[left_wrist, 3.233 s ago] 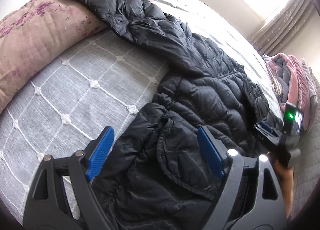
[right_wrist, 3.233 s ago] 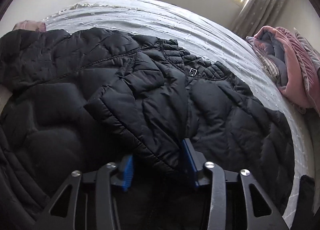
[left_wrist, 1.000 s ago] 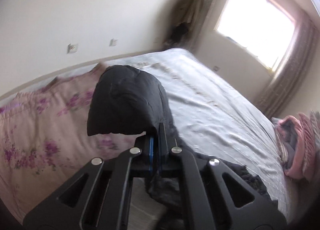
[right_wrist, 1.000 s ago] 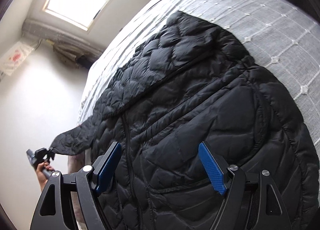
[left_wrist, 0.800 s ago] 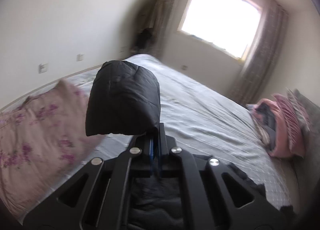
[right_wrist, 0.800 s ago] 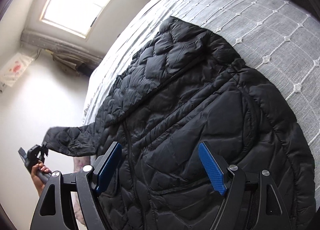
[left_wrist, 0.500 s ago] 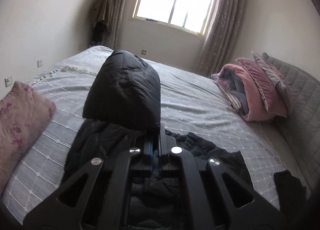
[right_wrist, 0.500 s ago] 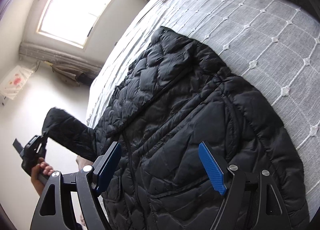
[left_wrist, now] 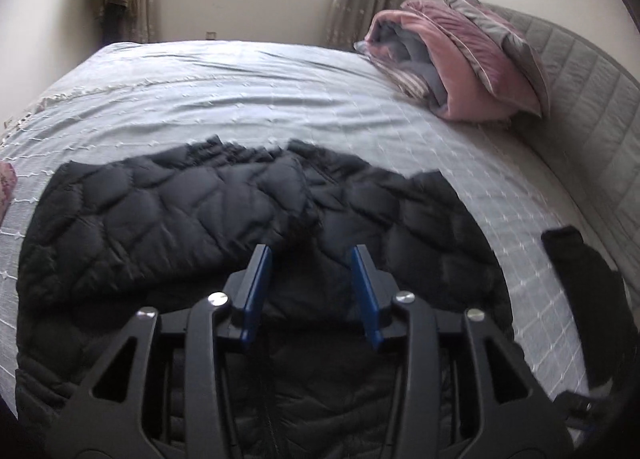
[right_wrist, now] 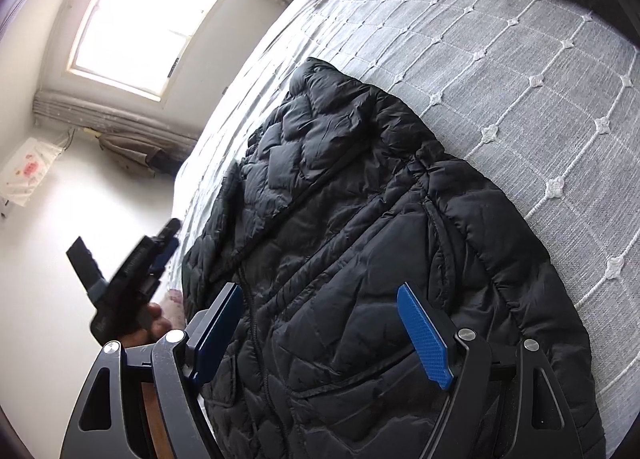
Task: Fold large clothes
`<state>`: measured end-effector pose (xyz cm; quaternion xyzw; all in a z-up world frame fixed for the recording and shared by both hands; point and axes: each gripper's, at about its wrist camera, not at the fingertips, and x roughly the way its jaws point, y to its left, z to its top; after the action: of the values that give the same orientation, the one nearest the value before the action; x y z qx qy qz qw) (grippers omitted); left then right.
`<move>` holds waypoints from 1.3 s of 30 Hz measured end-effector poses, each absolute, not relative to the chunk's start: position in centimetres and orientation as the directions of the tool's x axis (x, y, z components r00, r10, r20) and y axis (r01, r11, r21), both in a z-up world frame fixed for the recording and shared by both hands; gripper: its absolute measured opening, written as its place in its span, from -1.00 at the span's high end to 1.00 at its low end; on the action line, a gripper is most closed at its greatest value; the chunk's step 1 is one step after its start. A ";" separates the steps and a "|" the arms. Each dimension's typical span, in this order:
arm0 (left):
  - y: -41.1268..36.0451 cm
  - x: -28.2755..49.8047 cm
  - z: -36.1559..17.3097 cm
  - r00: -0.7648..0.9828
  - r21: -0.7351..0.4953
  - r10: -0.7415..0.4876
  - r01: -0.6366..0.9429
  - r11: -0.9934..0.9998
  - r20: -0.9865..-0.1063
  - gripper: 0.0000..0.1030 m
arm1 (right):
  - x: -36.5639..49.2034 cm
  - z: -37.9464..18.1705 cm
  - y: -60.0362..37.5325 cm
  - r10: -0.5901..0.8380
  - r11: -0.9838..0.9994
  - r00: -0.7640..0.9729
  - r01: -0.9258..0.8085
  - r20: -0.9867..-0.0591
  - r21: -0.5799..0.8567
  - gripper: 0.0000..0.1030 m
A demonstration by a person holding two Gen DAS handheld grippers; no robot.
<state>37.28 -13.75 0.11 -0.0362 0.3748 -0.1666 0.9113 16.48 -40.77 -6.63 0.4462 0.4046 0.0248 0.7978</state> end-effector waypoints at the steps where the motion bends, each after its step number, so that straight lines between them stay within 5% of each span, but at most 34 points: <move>1: -13.5 37.2 0.1 0.655 -0.197 -0.334 0.275 0.941 -0.678 0.16 | 16.5 -6.7 -40.8 0.397 0.602 0.671 0.325 -0.626 0.730 -0.56; 5: -10.6 34.6 0.1 0.627 -0.245 -0.336 0.231 0.942 -0.702 0.13 | 16.5 -6.9 -41.3 0.368 0.613 0.669 0.348 -0.646 0.709 -0.56; 9: -5.3 30.4 0.2 0.633 -0.248 -0.270 0.125 0.961 -0.726 -0.15 | 16.3 -7.0 -41.7 0.365 0.605 0.672 0.355 -0.644 0.713 -0.56; 23: 11.4 18.4 -4.8 0.640 -0.267 -0.058 -0.234 0.935 -0.766 -0.32 | 16.5 -6.4 -41.1 0.276 0.691 0.657 0.372 -0.702 0.620 -0.56; 39: 17.6 12.8 -5.8 0.593 -0.322 -0.100 -0.281 0.904 -0.799 -0.49 | 12.0 -2.4 -38.6 0.158 0.845 0.671 0.288 -0.725 0.451 -0.61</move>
<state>12.81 17.65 -5.82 -0.2127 0.4480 0.0522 0.8668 11.98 -38.62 -2.38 0.2759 0.4042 -0.0370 0.8713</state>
